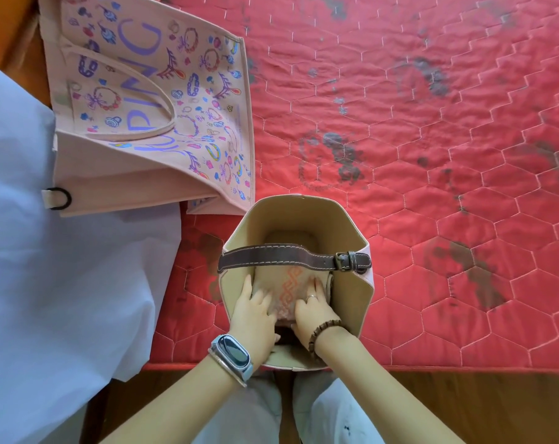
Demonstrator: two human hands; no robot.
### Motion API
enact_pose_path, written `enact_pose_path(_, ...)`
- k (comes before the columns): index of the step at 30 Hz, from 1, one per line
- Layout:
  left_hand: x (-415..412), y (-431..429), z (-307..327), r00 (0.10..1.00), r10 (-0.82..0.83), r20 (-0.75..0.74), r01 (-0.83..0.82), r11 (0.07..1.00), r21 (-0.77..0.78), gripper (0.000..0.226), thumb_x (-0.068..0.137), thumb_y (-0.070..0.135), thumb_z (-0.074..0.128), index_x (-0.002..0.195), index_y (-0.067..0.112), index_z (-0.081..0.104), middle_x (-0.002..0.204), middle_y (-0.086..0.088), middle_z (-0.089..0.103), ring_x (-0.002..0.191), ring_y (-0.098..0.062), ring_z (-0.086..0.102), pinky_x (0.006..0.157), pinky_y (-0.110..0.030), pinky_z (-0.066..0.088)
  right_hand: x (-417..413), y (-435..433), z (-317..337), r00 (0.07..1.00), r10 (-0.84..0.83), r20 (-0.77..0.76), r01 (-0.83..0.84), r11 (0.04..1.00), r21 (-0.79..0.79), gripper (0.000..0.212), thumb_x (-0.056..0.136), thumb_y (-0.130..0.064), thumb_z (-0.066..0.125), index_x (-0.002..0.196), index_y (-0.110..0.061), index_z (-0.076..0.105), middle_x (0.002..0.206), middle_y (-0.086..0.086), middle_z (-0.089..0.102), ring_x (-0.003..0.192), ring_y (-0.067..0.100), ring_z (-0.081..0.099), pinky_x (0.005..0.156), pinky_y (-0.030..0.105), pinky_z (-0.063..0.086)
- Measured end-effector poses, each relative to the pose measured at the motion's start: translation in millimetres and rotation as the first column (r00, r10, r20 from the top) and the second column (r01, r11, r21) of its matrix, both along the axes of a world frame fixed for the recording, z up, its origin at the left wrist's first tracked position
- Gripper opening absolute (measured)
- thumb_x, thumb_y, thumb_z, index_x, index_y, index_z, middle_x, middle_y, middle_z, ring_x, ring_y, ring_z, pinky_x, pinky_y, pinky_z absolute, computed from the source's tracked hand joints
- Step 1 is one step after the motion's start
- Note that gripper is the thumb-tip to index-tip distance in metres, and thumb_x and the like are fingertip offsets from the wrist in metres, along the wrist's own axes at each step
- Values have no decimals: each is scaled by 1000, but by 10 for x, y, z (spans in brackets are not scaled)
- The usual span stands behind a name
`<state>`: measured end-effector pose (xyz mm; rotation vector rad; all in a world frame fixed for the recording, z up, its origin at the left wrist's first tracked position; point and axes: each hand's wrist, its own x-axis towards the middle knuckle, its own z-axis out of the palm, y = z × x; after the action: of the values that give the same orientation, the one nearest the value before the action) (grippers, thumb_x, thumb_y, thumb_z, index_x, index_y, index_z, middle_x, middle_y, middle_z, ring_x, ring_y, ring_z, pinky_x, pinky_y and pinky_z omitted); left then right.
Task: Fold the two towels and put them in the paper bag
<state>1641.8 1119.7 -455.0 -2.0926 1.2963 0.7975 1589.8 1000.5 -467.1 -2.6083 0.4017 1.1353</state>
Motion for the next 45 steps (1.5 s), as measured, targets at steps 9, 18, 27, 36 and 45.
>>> enact_pose_path(9, 17, 52, 182, 981, 186, -50, -185, 836, -517, 31, 97, 27, 46, 118, 15, 66, 118, -7, 66, 116, -28, 60, 110, -44, 26, -104, 12, 284, 949, -294, 115, 257, 931, 258, 81, 96, -28, 55, 155, -14, 3, 160, 26, -1, 150, 34, -1, 121, 35, 7)
enact_pose_path(18, -267, 633, 1213, 637, 475, -607, -716, 73, -695, 43, 93, 20, 67, 135, 27, 58, 136, 13, 59, 131, -3, 50, 111, -30, 41, -557, -47, 1531, 631, -715, 303, 432, 647, 628, 44, 100, -39, 45, 141, -25, 41, 131, -14, 48, 124, 6, 47, 108, 33, 40)
enact_pose_path(27, -152, 771, 2436, 379, 379, -844, -831, -261, -491, 42, 94, 50, 55, 136, 46, 52, 142, 21, 53, 135, -2, 47, 110, -23, 37, -814, -179, 2741, 301, -894, 332, 327, 424, 845, 40, 100, -37, 38, 138, -29, 46, 136, -20, 55, 127, -4, 50, 96, 6, 40)
enact_pose_path(36, -199, 742, 3326, 409, 168, -897, -850, -287, -441, 35, 101, 24, 47, 135, 28, 52, 136, 20, 55, 127, 12, 48, 99, -4, 36, -953, -120, 3603, 112, -918, 380, 245, 396, 885, 60, 90, -59, 32, 140, -30, 45, 137, -13, 55, 124, 1, 54, 100, 15, 41)
enact_pose_path(45, -324, 424, 3707, 302, 9, -953, -927, -233, -295, 52, 86, 58, 50, 135, 39, 50, 144, 2, 56, 129, -5, 56, 110, -33, 43, -1363, -255, 4135, -84, -910, 405, 231, 378, 897, 79, 76, -86, 34, 136, -36, 47, 134, -10, 59, 120, 6, 59, 105, 34, 42)
